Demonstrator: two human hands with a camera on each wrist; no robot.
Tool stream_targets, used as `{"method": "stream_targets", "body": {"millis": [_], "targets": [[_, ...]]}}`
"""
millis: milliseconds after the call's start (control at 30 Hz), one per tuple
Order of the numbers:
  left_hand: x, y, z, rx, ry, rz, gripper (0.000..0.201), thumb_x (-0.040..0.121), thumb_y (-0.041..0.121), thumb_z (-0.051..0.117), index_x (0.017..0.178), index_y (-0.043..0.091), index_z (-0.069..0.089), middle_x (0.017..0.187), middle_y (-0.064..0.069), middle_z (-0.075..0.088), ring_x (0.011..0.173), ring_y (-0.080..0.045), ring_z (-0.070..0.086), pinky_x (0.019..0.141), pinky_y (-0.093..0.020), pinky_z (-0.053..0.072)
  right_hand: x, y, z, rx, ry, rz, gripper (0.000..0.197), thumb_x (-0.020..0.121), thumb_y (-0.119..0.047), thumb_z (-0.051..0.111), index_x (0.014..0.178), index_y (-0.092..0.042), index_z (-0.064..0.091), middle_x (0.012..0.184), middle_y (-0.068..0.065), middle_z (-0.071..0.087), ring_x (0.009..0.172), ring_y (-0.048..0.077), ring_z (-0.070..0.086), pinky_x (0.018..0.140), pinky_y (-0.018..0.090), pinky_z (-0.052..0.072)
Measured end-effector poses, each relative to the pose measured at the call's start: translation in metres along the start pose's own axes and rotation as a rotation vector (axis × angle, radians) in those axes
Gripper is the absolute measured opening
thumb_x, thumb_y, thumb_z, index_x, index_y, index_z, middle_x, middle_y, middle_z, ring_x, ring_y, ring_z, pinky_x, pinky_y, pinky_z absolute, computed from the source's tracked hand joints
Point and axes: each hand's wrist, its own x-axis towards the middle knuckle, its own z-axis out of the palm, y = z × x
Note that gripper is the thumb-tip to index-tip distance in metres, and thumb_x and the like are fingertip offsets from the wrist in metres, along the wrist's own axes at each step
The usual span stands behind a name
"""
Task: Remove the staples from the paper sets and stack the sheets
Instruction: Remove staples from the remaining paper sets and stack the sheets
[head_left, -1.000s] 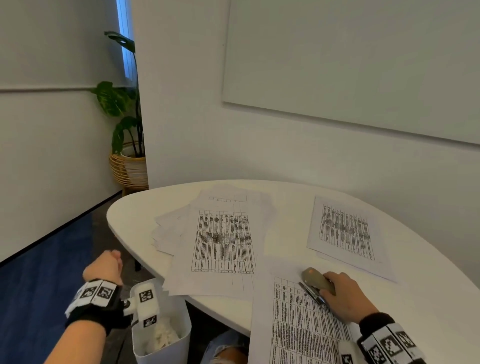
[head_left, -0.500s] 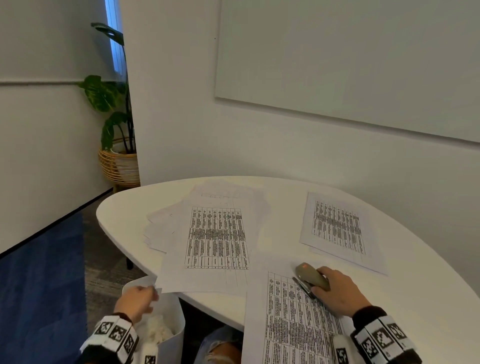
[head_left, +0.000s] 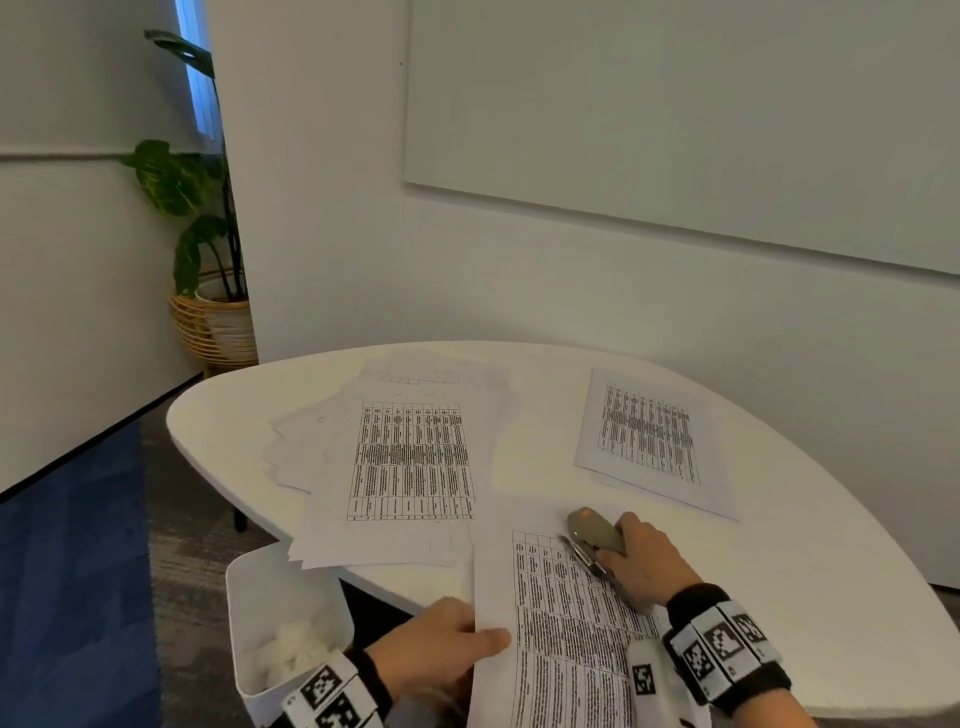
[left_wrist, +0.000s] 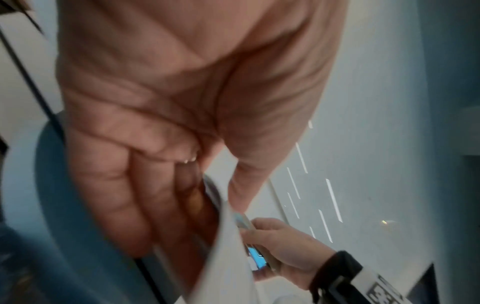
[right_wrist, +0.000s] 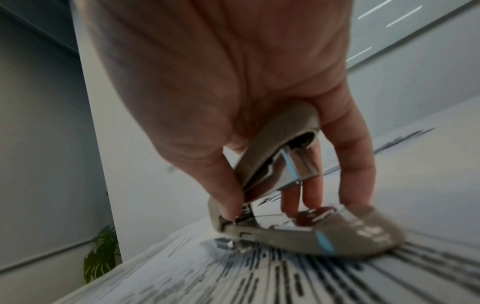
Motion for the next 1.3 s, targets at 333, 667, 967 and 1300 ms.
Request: {"method": "stream_targets", "body": {"millis": [333,667,967,1300], "targets": [[0.005,0.049,0.006,0.102,0.453,0.198,0.063,0.079,0.025,0.076,0.132,0.020,0.041,0.115,0.010,0.058,0.104,-0.007,0.055,0.081,-0.010,0.042,-0.011,0.004,-0.010,0.495,0.000,0.082,0.025,0.095,-0.027,0.053,0.110,-0.010,0.043,0.100,0.009,0.060,0.083,0.022,0.062,0.068,0.036,0.058],[-0.054,0.136,-0.059,0.297,0.697,0.498,0.061,0.075,0.020,0.080,0.130,0.028,0.056,0.115,0.021,0.053,0.106,-0.005,0.054,0.089,-0.022,0.043,-0.017,0.005,-0.031,1.505,-0.011,0.015,0.064,0.047,-0.026,0.090,0.096,-0.005,0.056,0.063,0.010,0.056,0.053,0.021,0.052,0.053,0.030,0.050],[-0.049,0.160,-0.085,0.038,0.743,0.730,0.042,0.070,0.009,0.082,0.109,0.018,0.068,0.102,0.009,0.069,0.093,0.000,0.064,0.083,-0.015,0.050,-0.024,-0.025,-0.052,1.648,0.168,-0.351,0.048,0.037,-0.034,0.096,0.075,-0.024,0.068,0.070,0.001,0.064,0.068,0.024,0.055,0.062,0.033,0.046],[-0.019,0.139,-0.073,-0.220,0.887,0.679,0.032,0.074,0.022,0.080,0.102,0.023,0.066,0.096,0.011,0.071,0.088,-0.003,0.068,0.078,-0.026,0.056,-0.026,-0.037,-0.097,1.121,0.638,-0.514,0.023,0.072,-0.008,0.079,0.090,-0.006,0.064,0.083,0.013,0.067,0.073,0.016,0.062,0.066,0.030,0.054]]}}
